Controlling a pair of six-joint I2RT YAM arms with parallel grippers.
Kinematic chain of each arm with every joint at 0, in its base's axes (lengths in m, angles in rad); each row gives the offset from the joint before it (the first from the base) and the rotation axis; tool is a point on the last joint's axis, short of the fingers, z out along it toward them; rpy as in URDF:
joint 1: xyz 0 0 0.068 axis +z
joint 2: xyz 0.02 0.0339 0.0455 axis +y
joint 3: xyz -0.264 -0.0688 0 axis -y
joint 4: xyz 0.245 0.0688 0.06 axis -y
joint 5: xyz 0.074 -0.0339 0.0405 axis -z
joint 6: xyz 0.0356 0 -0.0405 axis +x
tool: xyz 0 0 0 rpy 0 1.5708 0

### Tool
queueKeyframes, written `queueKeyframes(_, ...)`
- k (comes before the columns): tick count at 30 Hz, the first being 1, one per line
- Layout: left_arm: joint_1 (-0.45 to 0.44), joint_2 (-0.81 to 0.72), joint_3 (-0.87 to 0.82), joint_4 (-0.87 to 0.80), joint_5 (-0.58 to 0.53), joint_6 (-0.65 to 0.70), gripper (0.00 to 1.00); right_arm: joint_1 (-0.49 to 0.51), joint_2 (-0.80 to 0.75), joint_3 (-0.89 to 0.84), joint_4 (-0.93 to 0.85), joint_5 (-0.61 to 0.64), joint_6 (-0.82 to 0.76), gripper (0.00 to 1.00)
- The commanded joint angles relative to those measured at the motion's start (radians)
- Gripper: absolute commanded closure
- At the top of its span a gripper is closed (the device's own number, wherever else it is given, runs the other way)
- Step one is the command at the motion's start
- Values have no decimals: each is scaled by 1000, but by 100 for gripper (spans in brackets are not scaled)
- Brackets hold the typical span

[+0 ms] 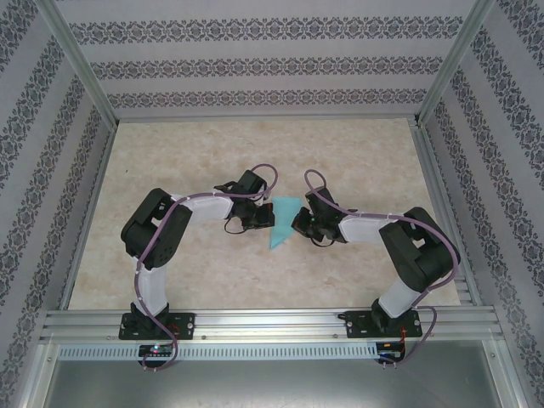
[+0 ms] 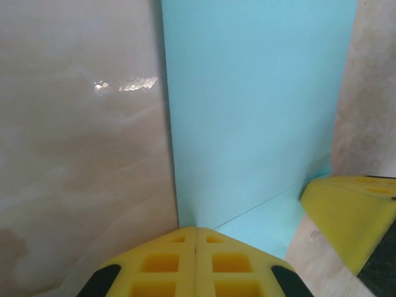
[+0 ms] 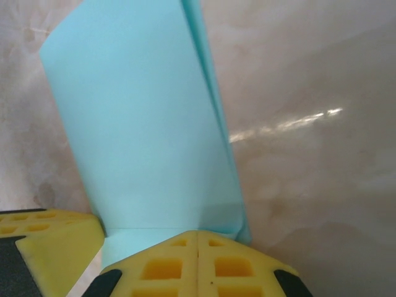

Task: Fold a paper plane with a square sheet of paper (pick it up from the middle)
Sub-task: Third fold the triangle at the center of the table.

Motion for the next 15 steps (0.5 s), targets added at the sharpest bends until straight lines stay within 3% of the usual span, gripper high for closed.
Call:
queueKeyframes(1, -7, 30, -52, -58, -70, -7, 100, -31, -28, -25, -59, 92, 13, 100)
queueKeyframes(7, -7, 33, -57, -47, -56, -4, 100, -37, -60, 16, -61, 66, -35, 100)
queueKeyframes(15, -7, 30, -50, -44, -53, -3, 100, 76, -183, 8, -40, 103, -33, 100)
